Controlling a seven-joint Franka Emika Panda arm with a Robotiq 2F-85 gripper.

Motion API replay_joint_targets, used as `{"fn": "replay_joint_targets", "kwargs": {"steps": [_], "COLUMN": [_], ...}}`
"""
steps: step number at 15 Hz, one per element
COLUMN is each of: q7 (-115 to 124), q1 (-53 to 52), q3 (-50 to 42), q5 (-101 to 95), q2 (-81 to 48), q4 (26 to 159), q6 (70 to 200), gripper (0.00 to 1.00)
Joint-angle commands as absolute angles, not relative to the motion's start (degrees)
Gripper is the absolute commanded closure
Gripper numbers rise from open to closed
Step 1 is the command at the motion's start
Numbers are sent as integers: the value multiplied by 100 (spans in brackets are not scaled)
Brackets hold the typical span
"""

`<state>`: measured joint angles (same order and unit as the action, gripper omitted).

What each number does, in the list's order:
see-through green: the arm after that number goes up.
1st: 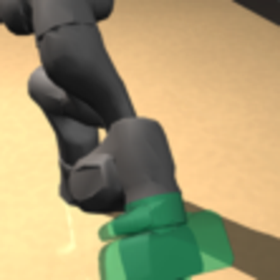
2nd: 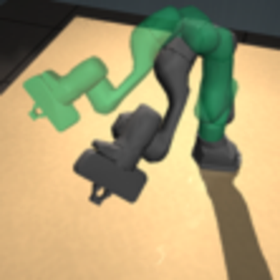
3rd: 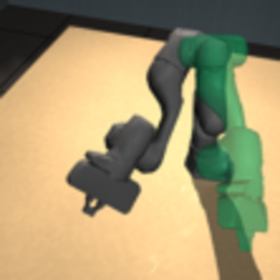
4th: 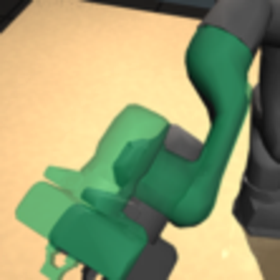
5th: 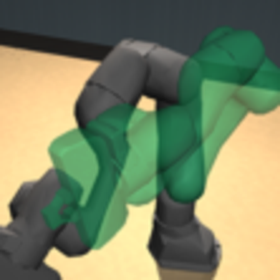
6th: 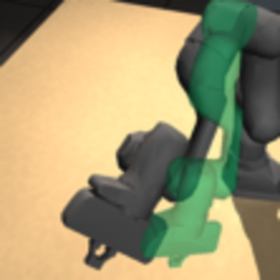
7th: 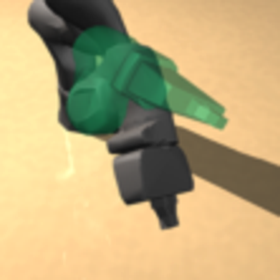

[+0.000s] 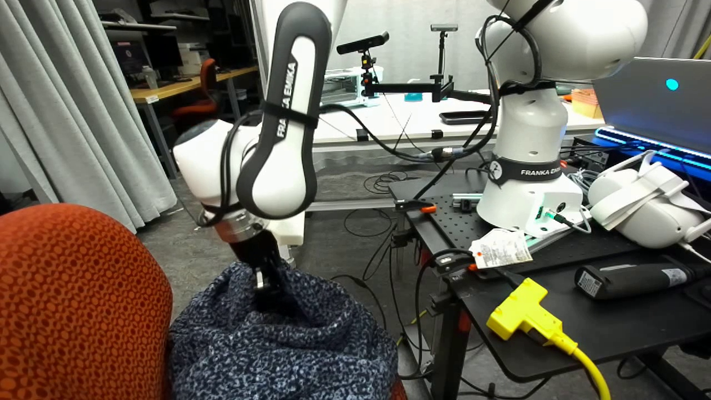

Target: Hang the fleece on the backrest of the chair

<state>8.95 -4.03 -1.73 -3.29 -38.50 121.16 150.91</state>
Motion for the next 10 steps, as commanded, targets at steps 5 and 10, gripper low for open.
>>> {"fn": "replay_joint_targets", "kwargs": {"steps": [5,10], "q7": [42,-282], "q1": [-56,-49], "q3": [-68,-121], "q5": [-236,-392], "q2": [-1625,-995], "q4": [12338,11241], "q6": [13671,12401], "gripper": [99,99]}}
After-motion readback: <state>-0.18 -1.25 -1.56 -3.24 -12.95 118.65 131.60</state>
